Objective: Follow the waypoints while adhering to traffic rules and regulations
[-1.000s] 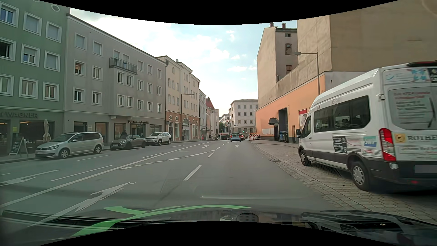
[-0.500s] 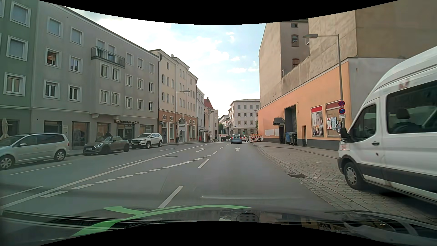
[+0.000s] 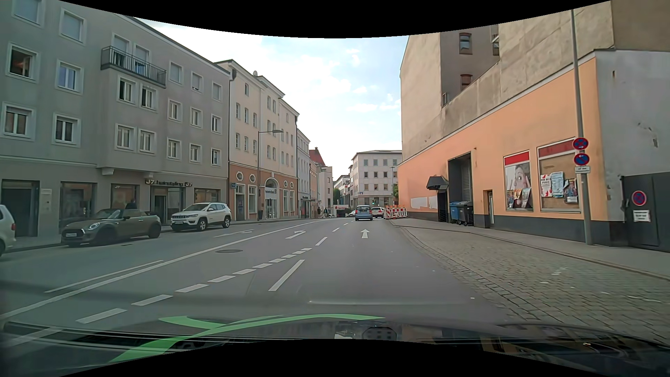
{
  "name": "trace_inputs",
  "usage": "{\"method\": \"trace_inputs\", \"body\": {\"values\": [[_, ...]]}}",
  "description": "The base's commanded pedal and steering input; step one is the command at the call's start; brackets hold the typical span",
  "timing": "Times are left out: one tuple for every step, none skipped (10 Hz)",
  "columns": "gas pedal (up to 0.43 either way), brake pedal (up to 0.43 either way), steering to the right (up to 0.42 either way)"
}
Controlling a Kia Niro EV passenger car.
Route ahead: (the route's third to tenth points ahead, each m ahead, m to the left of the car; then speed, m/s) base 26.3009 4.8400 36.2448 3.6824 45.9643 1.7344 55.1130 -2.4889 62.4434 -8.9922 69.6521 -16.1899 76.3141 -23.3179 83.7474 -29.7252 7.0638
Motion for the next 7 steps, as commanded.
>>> {"method": "trace_inputs", "body": {"values": [[0.118, 0.000, 0.002], [0.118, 0.000, 0.002], [0.118, 0.000, 0.002], [0.110, 0.000, 0.002], [0.110, 0.000, 0.002], [0.098, 0.000, 0.003], [0.098, 0.000, 0.003]]}}
